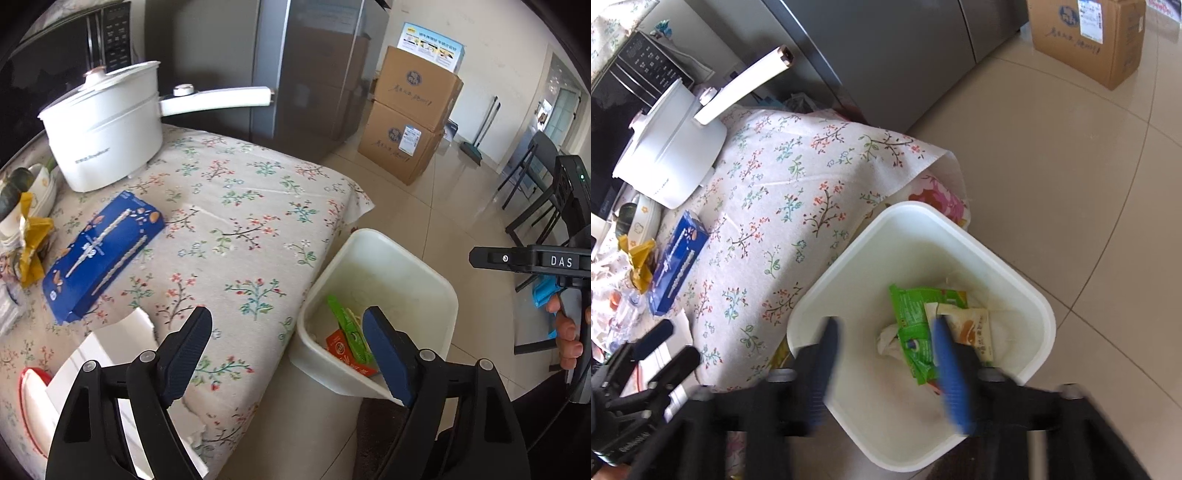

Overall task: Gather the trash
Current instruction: 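Carry snack bag and bread wrapper over the white bin and release both, then move both grippers back over the torn white paper on the table, then grasp the torn white paper with the right gripper and lift it, then carry the paper and red-rimmed lid over the white bin and open both grippers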

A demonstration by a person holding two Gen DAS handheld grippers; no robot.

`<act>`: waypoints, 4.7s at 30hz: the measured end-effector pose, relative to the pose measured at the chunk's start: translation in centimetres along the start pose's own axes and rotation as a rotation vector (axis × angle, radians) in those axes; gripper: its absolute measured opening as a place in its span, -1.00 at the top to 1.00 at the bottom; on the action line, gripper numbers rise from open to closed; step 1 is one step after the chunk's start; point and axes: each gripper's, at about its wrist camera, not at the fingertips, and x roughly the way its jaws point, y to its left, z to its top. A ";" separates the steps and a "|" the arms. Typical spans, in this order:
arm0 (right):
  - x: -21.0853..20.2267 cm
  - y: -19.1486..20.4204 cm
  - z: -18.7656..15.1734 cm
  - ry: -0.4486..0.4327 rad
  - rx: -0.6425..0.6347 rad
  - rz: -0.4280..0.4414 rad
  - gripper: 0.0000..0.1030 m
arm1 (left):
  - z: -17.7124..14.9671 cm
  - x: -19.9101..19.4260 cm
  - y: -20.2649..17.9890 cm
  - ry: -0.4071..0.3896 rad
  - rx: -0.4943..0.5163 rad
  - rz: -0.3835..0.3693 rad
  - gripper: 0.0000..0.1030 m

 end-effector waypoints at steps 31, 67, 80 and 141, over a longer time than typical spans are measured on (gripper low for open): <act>9.0 25.2 -9.6 0.203 -0.628 0.024 -0.57 | -14.6 -9.6 26.3 0.142 -0.535 0.253 -0.44; 11.7 27.4 -11.2 0.315 -0.500 0.183 0.13 | -16.4 -11.7 30.6 0.100 -0.684 0.363 0.96; 14.3 25.7 -13.2 0.476 -0.367 0.230 0.18 | -17.0 -13.3 31.2 0.074 -0.697 0.413 0.96; -3.1 4.0 0.8 -0.175 -0.045 0.143 0.99 | -2.0 -3.7 8.6 0.019 -0.280 0.096 0.97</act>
